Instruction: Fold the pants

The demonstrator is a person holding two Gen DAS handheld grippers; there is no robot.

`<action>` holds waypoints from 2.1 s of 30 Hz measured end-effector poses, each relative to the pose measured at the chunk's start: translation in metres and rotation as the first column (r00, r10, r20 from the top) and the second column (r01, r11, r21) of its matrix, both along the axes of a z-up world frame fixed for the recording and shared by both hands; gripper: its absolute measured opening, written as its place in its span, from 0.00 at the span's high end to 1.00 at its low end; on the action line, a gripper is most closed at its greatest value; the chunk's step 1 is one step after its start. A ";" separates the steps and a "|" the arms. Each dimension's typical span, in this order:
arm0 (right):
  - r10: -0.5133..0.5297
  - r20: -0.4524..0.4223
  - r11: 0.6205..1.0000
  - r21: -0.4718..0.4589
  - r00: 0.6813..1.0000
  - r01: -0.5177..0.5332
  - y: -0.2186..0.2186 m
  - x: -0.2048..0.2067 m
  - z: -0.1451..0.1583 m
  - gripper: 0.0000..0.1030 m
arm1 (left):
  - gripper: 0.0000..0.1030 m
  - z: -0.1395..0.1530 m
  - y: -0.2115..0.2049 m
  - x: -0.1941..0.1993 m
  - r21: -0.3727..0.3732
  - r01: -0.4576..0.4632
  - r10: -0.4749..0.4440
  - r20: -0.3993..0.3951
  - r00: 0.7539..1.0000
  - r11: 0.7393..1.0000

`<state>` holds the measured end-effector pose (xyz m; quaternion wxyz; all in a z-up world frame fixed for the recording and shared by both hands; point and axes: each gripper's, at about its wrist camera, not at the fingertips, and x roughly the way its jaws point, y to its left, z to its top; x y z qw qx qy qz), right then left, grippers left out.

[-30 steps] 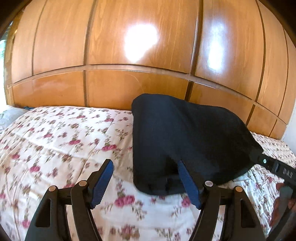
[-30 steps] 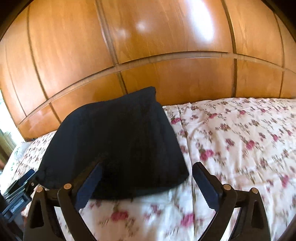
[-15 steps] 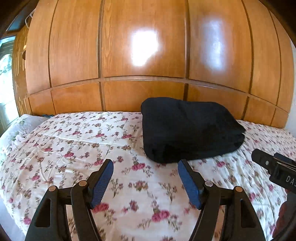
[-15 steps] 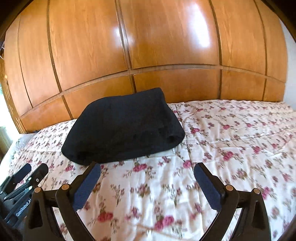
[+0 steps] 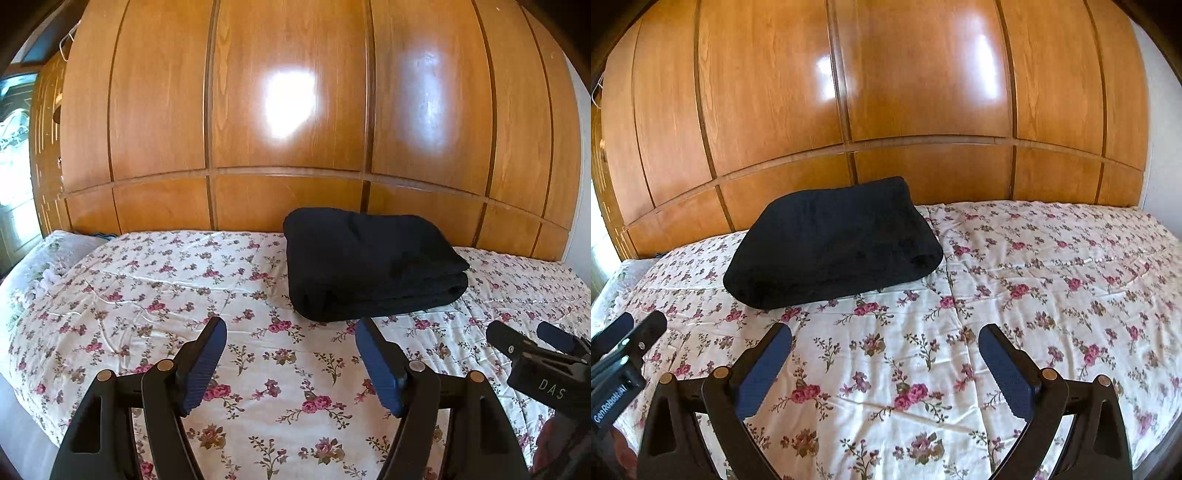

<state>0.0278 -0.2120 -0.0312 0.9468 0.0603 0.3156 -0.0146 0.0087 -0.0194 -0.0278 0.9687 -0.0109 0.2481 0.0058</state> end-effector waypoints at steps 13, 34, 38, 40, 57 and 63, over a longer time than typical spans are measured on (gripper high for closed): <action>0.011 0.030 1.000 -0.009 1.000 -0.011 0.009 -0.006 0.011 0.01 | 0.29 0.002 0.000 -0.003 -0.005 0.007 -0.007 -0.023 1.000 1.000; 0.006 0.017 1.000 0.003 1.000 -0.006 0.007 -0.005 0.010 0.01 | 0.29 -0.002 -0.001 0.000 -0.002 0.035 -0.036 -0.063 0.997 0.999; 0.012 0.012 1.000 0.002 1.000 -0.012 0.007 -0.004 0.009 0.01 | 0.29 -0.002 0.000 0.000 -0.011 0.036 -0.037 -0.069 0.997 0.999; 0.015 0.011 1.000 0.003 1.000 -0.015 0.008 -0.004 0.008 0.01 | 0.29 -0.003 0.000 0.000 -0.015 0.039 -0.040 -0.072 0.997 0.999; 0.011 -0.001 1.000 0.017 1.000 -0.011 0.009 -0.003 0.005 0.01 | 0.29 -0.008 0.002 0.004 -0.012 0.019 -0.020 -0.092 0.996 1.000; 0.013 -0.005 1.000 0.018 1.000 -0.012 0.010 -0.003 0.004 0.01 | 0.29 -0.009 0.002 0.004 -0.009 0.025 -0.026 -0.098 0.995 1.000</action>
